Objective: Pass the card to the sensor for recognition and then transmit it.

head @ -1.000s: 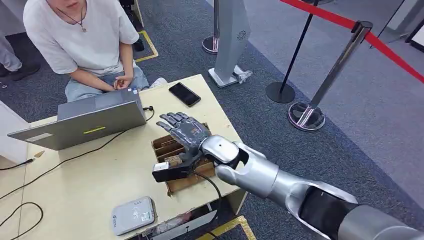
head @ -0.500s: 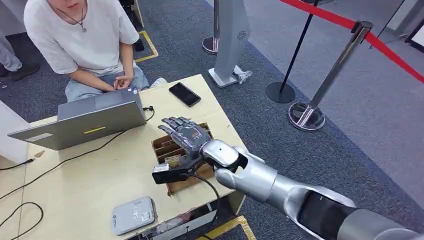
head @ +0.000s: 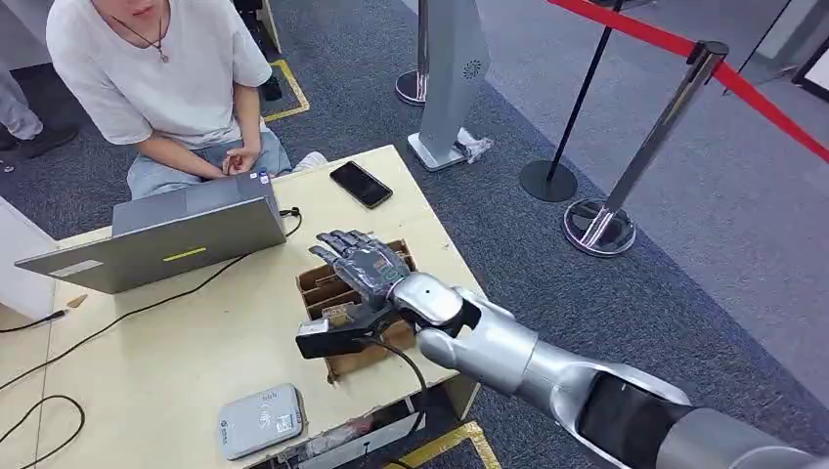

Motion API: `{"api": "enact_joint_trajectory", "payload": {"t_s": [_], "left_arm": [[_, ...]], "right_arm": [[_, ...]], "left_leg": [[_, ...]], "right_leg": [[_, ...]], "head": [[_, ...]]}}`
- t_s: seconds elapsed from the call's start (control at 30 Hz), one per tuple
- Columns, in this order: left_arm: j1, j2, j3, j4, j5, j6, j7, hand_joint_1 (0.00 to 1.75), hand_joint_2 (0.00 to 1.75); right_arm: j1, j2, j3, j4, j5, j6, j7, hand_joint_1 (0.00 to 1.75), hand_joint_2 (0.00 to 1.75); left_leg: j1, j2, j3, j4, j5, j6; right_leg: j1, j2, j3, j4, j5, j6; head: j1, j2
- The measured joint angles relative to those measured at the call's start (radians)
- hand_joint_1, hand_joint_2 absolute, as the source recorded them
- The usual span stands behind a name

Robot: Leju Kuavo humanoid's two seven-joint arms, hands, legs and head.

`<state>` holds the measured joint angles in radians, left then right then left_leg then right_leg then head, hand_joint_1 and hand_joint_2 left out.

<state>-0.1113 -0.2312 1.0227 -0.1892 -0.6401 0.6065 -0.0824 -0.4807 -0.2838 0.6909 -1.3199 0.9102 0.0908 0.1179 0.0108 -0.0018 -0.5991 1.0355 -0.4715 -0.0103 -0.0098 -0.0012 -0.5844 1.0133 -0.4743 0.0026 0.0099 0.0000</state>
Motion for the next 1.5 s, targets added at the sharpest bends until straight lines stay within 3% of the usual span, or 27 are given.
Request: {"api": "enact_joint_trajectory", "payload": {"t_s": [0.1,0.3,0.43,0.7,0.73,0.9,0.93,1.03,1.1,1.27,1.5], "left_arm": [[0.0,0.0,0.0,0.0,0.0,0.0,0.0,0.0,0.0],[-0.001,0.0,0.0,0.0,-0.003,0.0,0.0,0.0,0.0],[-0.001,0.0,0.0,0.0,-0.005,0.0,0.0,0.0,0.0],[-0.002,0.0,0.0,0.0,-0.006,0.0,0.0,0.0,0.0],[-0.002,0.0,0.0,0.0,-0.006,0.0,0.0,0.0,0.0],[-0.002,0.0,0.0,0.0,-0.007,-0.001,0.0,0.0,0.0],[-0.002,0.0,0.0,0.0,-0.007,-0.001,0.0,0.0,0.0],[-0.002,0.0,0.0,0.0,-0.007,-0.001,0.0,0.0,0.0],[-0.002,0.0,0.0,0.0,-0.007,-0.002,0.0,0.0,0.0],[-0.002,0.0,0.0,0.0,-0.006,-0.002,0.0,0.0,0.0],[-0.002,0.0,0.0,0.0,-0.005,-0.002,-0.003,0.0,0.0]], "right_arm": [[-0.002,0.003,0.0,0.01,0.0,-0.005,-0.001,0.51,1.75],[-0.002,0.004,-0.005,0.023,0.0,-0.012,-0.002,0.65,1.75],[-0.002,0.008,-0.006,0.029,0.001,-0.014,-0.002,0.56,1.75],[-0.002,0.011,-0.009,0.035,0.002,-0.019,0.0,0.65,1.75],[-0.002,0.011,-0.01,0.036,0.002,-0.019,0.001,0.75,1.75],[-0.001,0.014,-0.02,0.036,0.005,-0.022,0.006,0.94,1.75],[-0.001,0.014,-0.021,0.036,0.006,-0.022,0.007,1.17,1.75],[-0.001,0.015,-0.024,0.036,0.007,-0.022,0.008,1.38,1.75],[-0.001,0.015,-0.025,0.036,0.007,-0.022,0.008,1.38,1.75],[-0.001,0.016,-0.027,0.035,0.007,-0.027,0.008,1.71,1.75],[-0.001,0.018,-0.027,0.034,0.007,-0.027,0.009,1.75,1.75]], "left_leg": [[0.0,0.0,0.0,0.0,0.0,0.0],[0.0,0.0,0.0,0.0,0.0,0.0],[0.0,0.0,0.0,0.0,0.0,0.0],[0.0,0.0,0.0,0.0,0.0,0.0],[0.0,0.0,0.0,0.0,0.0,0.0],[0.0,0.0,0.0,0.0,0.0,0.0],[0.0,0.0,0.0,0.0,0.0,0.0],[0.0,0.0,0.0,0.0,0.0,0.0],[0.0,0.0,0.0,0.0,0.0,0.0],[0.0,0.0,0.0,0.0,0.0,0.0],[0.0,0.0,0.0,0.0,0.0,0.0]], "right_leg": [[0.0,0.0,0.0,0.0,0.0,0.0],[0.0,0.0,0.0,0.0,0.0,0.0],[0.0,0.0,0.0,0.0,0.0,0.0],[0.0,0.0,0.0,0.0,0.0,0.0],[0.0,0.0,0.0,0.0,0.0,0.0],[0.0,0.0,0.0,0.0,0.0,0.0],[0.0,0.0,0.0,0.0,0.0,0.0],[0.0,0.0,0.0,0.0,0.0,0.0],[0.0,0.0,0.0,0.0,0.0,0.0],[0.0,0.0,0.0,0.0,0.0,0.0],[0.0,0.0,0.0,0.0,0.0,0.0]], "head": [[0.0,0.0],[0.0,0.0],[0.0,0.0],[0.0,0.0],[0.0,0.0],[0.0,0.0],[0.0,0.0],[0.0,0.0],[0.0,0.0],[0.0,0.0],[0.0,0.0]]}}
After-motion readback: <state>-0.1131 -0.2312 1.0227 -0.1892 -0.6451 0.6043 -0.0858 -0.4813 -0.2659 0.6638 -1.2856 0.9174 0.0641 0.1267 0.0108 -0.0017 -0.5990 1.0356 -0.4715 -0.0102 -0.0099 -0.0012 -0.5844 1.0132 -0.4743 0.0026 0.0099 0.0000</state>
